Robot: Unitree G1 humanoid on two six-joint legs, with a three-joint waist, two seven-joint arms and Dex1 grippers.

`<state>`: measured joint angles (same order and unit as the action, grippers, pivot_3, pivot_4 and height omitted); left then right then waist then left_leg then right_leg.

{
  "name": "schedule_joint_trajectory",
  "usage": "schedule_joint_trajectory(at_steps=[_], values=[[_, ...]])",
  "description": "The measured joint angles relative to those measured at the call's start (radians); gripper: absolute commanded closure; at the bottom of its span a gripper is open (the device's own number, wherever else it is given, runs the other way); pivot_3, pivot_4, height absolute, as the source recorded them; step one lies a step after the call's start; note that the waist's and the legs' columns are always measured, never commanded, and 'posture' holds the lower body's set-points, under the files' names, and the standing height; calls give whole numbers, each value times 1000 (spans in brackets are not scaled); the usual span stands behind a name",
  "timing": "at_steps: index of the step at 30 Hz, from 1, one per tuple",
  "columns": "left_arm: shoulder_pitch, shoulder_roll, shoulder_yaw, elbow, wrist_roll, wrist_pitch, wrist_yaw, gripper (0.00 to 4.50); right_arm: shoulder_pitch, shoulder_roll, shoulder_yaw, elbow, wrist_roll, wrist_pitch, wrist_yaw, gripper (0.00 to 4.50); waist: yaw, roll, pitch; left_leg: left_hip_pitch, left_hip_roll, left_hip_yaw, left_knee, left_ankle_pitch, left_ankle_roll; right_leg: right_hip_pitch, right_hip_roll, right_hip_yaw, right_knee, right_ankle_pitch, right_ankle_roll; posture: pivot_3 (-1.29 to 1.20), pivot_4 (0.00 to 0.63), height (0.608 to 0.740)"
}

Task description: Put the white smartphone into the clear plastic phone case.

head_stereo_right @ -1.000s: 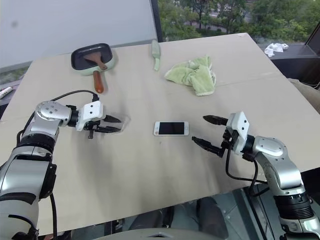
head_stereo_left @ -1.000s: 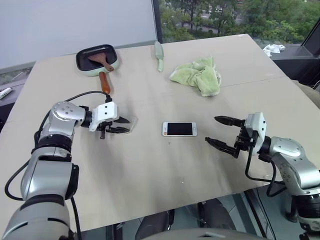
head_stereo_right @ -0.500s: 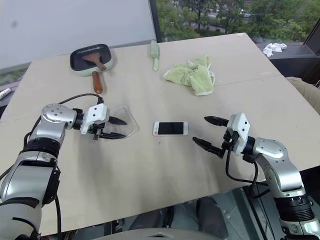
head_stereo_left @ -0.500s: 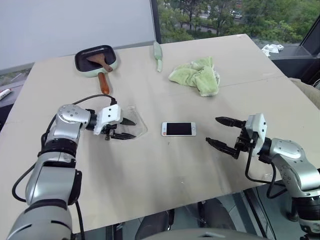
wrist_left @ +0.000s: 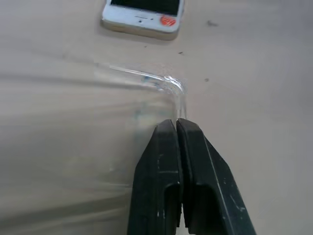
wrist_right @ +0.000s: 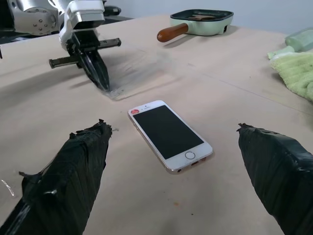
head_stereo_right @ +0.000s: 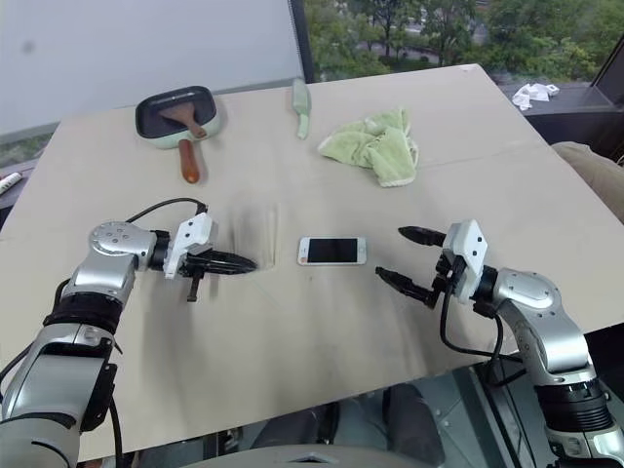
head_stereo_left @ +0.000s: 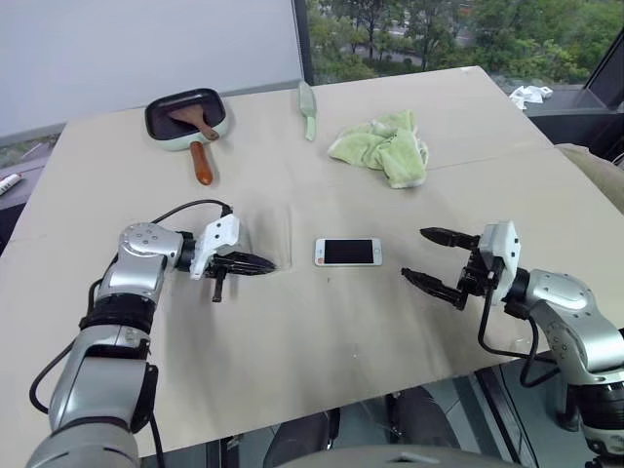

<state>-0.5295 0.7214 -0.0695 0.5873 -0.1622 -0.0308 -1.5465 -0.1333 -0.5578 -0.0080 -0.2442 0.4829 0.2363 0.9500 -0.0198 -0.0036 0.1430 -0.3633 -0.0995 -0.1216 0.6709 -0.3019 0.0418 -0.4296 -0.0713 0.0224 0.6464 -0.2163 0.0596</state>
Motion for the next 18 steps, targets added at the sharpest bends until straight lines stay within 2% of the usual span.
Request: schedule_joint_trajectory(at_steps=[4, 11, 18], values=[[142, -26, 33, -221, -79, 169, 91, 4419, 0, 4, 0, -2, -4, -1, -9, 0, 8, 0, 0, 0, 0, -1, 0, 0, 0, 0, 0, 0, 0, 0, 0, 0, 150, 740], [304, -108, 65, -520, -167, 339, 289, 4419, -1, 11, 1, -4, -9, -3, -12, 0, 9, -1, 0, -1, 0, -1, 0, 0, 0, 0, -1, 0, -1, 0, 0, 0, 150, 740], [319, -161, 79, -618, -208, 414, 443, 4419, -4, 19, 2, 4, -13, -11, -9, 0, 10, -1, 0, -1, 0, -1, 0, 0, 0, 0, -1, 0, -1, 0, 0, 0, 150, 740]])
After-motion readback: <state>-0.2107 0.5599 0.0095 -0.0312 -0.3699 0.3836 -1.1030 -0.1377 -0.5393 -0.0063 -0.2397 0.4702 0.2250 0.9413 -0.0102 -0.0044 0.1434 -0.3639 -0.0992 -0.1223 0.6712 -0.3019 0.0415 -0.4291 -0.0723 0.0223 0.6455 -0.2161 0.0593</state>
